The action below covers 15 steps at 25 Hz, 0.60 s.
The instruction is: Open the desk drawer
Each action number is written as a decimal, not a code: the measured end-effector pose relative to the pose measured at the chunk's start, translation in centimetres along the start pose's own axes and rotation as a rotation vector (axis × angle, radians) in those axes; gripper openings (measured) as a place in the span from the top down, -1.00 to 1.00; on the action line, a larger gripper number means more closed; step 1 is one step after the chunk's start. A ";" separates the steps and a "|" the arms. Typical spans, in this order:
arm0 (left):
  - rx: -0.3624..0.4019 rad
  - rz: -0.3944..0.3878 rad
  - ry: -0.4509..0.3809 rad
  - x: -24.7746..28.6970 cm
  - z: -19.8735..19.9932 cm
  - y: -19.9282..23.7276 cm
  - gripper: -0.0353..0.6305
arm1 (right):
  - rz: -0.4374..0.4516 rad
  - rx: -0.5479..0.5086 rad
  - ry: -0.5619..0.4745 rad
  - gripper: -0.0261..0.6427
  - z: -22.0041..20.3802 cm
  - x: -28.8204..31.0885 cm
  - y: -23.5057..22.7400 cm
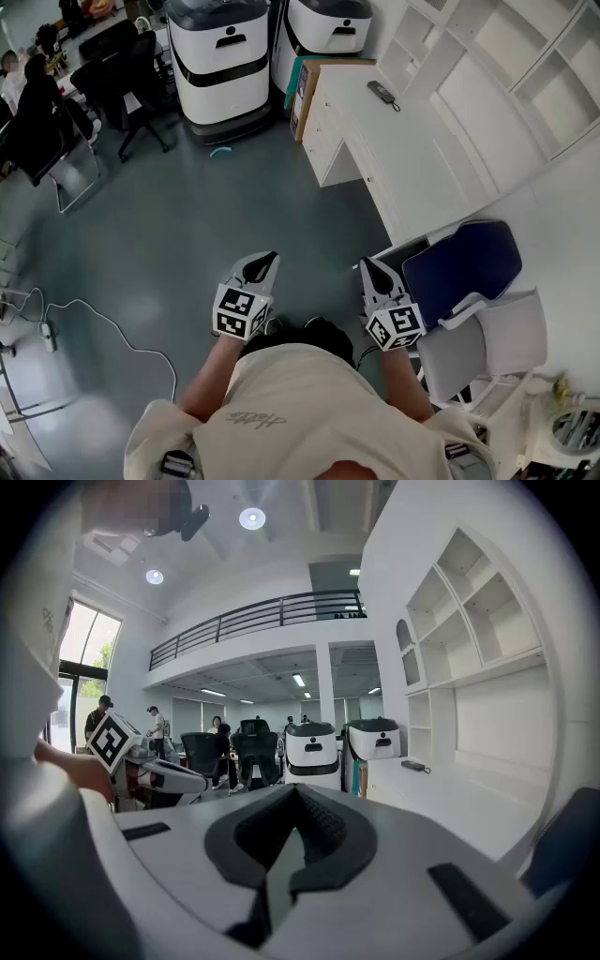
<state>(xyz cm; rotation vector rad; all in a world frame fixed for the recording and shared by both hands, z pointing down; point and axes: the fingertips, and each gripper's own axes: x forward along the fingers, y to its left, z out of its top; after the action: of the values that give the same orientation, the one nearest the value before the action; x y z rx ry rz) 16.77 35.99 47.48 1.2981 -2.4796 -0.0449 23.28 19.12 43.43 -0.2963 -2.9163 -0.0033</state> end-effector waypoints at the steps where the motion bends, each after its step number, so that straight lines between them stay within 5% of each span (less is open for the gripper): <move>1: 0.000 0.000 0.001 0.2 0.0 0.0 0.84 | 0.002 -0.003 0.002 0.93 0.0 0.0 -0.1; 15: -0.032 -0.018 0.048 3.0 -1.0 0.3 0.84 | 0.011 -0.014 0.031 0.93 -1.4 -0.2 -0.8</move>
<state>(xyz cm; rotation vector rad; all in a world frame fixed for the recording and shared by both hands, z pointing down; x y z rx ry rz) 15.26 33.86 49.31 1.2935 -2.4168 -0.0564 23.57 18.23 44.77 -0.3118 -2.8850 -0.0262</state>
